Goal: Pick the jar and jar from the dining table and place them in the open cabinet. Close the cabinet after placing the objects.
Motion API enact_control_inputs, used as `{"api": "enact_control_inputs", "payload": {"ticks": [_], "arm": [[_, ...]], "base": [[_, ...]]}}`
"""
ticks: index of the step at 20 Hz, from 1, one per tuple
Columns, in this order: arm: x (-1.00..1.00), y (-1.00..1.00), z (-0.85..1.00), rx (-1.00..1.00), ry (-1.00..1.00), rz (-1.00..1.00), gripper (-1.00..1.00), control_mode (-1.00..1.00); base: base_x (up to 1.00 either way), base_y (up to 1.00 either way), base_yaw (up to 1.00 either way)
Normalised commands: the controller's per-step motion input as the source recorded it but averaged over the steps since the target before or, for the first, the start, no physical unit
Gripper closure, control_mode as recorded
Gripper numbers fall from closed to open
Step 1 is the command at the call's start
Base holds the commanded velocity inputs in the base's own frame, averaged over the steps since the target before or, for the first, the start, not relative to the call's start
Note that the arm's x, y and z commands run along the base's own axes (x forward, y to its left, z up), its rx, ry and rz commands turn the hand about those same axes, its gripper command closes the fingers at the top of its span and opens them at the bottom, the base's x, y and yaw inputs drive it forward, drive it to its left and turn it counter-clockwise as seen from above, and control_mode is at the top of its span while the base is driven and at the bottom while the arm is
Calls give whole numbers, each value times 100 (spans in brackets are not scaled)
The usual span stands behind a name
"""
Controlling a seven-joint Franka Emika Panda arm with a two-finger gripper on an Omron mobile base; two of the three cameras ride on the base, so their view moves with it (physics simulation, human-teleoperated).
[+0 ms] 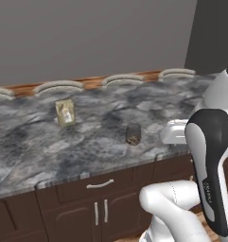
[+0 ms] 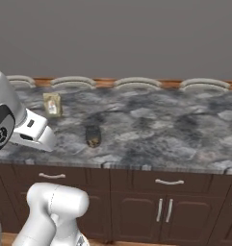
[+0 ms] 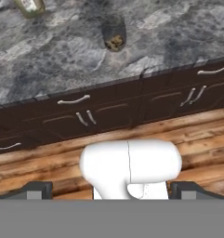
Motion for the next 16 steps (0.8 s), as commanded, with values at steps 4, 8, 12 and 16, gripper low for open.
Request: {"api": "enact_control_inputs", "payload": {"ticks": [4,8,12,16], "arm": [[0,0,0,0,0,0,-100,100],[0,0,0,0,0,0,-100,100],[0,0,0,0,0,0,-100,100],[0,0,0,0,0,0,-100,100]], "base": [[44,-36,1],[52,-20,7],[48,-9,10],[39,-20,13]]}}
